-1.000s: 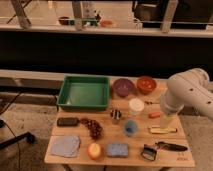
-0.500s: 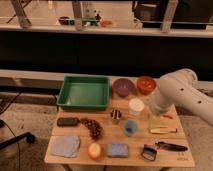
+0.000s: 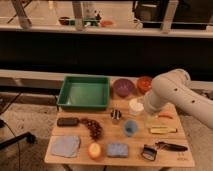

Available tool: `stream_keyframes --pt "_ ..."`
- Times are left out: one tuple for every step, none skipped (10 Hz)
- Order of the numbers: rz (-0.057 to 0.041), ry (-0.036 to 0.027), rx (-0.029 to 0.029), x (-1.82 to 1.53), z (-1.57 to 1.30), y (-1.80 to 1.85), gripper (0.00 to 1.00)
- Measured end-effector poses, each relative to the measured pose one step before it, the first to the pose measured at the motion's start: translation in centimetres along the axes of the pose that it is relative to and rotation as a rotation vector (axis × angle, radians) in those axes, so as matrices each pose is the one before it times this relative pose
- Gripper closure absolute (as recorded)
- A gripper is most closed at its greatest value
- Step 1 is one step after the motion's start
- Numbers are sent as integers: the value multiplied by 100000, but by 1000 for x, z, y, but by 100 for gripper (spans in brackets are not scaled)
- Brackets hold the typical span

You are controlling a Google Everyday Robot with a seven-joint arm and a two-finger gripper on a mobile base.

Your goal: Stack cups into tray

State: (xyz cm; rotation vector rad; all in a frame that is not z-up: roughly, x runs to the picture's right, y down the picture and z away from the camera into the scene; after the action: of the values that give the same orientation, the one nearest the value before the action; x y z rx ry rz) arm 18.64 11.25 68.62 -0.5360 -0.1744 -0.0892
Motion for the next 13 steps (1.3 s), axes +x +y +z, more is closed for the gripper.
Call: stream_keyframes --pt "19 43 21 21 -14 2 20" --pt "264 -70 -25 76 -19 66 20" --pt "36 210 -75 97 34 52 20" --pt "-1482 239 -324 -392 371 399 20" --pt "-1289 -255 -77 -537 257 167 20" --pt "-2748 -692 -102 -1444 542 156 20" --pt "-3036 -1020 -254 -2132 689 4 20" --pt "-2936 -932 -118 -1950 566 -147 20" --pt "-2224 -866 -77 -1350 348 -212 20" --pt "-3370 -1574 -239 -1895 561 -328 20" --pt "-1477 -689 -45 -795 341 -218 20" --pt "-911 -550 -169 -690 408 -234 20" --pt "1389 645 -213 -346 539 -256 20"
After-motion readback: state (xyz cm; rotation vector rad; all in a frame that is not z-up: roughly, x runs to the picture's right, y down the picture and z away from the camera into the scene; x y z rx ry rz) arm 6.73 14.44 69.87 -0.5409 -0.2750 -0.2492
